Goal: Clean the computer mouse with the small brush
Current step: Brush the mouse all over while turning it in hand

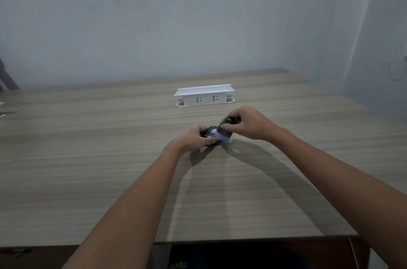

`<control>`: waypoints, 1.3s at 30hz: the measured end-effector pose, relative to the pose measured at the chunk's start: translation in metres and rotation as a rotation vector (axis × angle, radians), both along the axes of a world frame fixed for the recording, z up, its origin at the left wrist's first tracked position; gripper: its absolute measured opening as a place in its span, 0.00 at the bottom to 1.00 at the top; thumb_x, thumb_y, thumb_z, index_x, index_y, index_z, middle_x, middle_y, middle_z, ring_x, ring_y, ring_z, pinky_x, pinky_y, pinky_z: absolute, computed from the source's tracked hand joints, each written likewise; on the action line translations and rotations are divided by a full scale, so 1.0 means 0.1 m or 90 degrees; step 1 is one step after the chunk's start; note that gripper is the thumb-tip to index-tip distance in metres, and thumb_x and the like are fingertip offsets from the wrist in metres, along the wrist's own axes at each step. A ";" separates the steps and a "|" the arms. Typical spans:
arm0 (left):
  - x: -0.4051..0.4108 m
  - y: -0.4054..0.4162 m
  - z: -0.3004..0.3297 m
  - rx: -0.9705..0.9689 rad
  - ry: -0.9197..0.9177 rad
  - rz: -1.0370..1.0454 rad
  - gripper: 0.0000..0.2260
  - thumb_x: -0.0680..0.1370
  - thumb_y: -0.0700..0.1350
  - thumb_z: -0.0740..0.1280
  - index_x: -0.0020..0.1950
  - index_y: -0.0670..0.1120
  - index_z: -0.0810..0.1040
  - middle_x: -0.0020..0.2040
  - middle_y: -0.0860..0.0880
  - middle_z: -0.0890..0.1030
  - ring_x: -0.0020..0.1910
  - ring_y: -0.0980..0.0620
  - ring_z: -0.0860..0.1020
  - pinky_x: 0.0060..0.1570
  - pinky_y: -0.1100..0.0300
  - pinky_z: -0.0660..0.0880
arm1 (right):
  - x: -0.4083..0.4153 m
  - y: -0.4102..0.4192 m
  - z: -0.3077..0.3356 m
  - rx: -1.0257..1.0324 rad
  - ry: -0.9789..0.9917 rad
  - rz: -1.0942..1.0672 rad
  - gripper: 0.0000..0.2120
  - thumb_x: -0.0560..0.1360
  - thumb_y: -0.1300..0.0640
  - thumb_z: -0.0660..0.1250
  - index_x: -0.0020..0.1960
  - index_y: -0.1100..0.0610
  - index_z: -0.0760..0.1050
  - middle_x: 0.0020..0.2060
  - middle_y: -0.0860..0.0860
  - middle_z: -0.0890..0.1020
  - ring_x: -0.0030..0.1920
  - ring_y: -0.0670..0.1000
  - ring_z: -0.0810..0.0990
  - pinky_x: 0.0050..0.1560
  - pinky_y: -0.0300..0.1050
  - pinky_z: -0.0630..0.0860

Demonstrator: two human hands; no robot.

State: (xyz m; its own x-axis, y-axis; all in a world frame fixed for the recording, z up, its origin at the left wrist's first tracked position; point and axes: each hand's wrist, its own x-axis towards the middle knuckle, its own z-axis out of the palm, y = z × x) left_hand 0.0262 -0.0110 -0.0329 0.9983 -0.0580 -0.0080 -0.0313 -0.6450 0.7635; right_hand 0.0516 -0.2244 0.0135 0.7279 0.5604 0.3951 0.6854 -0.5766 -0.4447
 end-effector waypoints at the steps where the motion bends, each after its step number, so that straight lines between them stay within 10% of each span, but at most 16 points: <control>1: 0.00 0.01 0.00 -0.009 0.000 -0.003 0.14 0.76 0.46 0.72 0.60 0.44 0.82 0.53 0.46 0.86 0.52 0.47 0.83 0.61 0.49 0.76 | 0.01 -0.01 -0.01 -0.008 0.006 -0.013 0.07 0.73 0.57 0.71 0.44 0.57 0.87 0.34 0.51 0.85 0.32 0.46 0.77 0.33 0.35 0.70; 39: 0.00 -0.01 0.04 0.017 -0.004 0.023 0.14 0.80 0.50 0.66 0.61 0.48 0.82 0.55 0.46 0.85 0.56 0.46 0.82 0.63 0.48 0.75 | 0.06 -0.05 -0.03 -0.039 -0.042 -0.019 0.08 0.73 0.57 0.71 0.42 0.62 0.85 0.34 0.55 0.84 0.35 0.53 0.80 0.40 0.51 0.76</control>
State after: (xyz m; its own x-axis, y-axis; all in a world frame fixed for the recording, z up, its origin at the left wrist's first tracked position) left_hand 0.0264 -0.0120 -0.0290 0.9998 -0.0212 -0.0034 -0.0116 -0.6664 0.7455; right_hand 0.0576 -0.2299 0.0108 0.7177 0.5639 0.4085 0.6945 -0.6219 -0.3618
